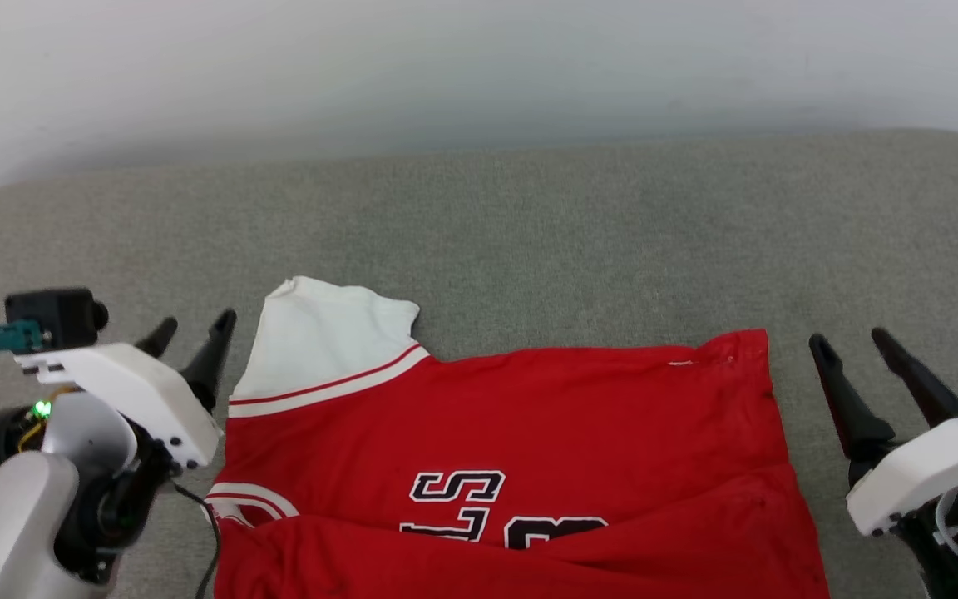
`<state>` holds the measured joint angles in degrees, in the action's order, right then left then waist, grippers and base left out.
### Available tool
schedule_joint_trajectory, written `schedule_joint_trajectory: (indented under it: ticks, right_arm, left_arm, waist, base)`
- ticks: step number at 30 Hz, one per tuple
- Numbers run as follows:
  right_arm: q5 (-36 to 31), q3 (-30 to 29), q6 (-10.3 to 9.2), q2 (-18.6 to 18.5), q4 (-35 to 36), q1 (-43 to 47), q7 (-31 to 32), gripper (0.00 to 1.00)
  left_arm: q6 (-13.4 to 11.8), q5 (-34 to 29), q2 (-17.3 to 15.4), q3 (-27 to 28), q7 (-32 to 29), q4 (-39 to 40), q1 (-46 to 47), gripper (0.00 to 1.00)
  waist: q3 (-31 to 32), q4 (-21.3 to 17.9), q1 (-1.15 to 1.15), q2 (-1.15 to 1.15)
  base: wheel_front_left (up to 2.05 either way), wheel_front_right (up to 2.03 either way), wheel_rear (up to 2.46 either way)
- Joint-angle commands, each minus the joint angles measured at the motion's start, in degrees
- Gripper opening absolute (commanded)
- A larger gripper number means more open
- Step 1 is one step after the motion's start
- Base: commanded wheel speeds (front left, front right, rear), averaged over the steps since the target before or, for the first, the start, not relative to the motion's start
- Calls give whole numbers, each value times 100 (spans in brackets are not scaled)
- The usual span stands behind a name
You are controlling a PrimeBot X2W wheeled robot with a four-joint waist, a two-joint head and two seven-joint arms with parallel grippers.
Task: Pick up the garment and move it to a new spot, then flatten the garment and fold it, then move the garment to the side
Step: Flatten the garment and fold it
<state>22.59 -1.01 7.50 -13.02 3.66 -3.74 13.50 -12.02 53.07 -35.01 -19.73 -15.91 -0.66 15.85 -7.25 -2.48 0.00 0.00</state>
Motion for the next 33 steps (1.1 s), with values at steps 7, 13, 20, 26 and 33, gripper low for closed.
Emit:
schedule_joint_trajectory:
  ticks: [7, 13, 20, 26, 33]
  right_arm:
    - [-379, -122, -2, 74, 511, -675, -273, 100]
    - [-488, -76, -2, 109, 748, -942, -209, 100]
    - [-447, -50, -2, 186, 773, -1055, -173, 100]
    - [-271, -3, -2, 338, 571, -1103, -262, 100]
    - [111, 50, -2, 285, 156, -1137, -26, 100]
  left_arm:
    - [401, -76, 21, -26, -109, -834, 1174, 100]
    - [953, 199, -286, -228, -1085, -1531, 1812, 100]
    - [1204, 320, -621, -416, -2035, -1901, 2294, 100]
    - [1168, 581, -380, -739, -2844, -2423, 2241, 36]
    - [1191, 759, -15, -832, -2884, -2646, 2106, 0]
  waist:
    - [-991, -342, 0, 0]
    - [-1392, -598, 0, 0]
    - [-1796, -779, 0, 0]
    - [-2037, -895, 0, 0]
    - [-1905, -845, 0, 0]
  base:
    - [0, 0, 0]
    - [0, 0, 0]
    - [0, 0, 0]
    - [0, 0, 0]
    - [0, 0, 0]
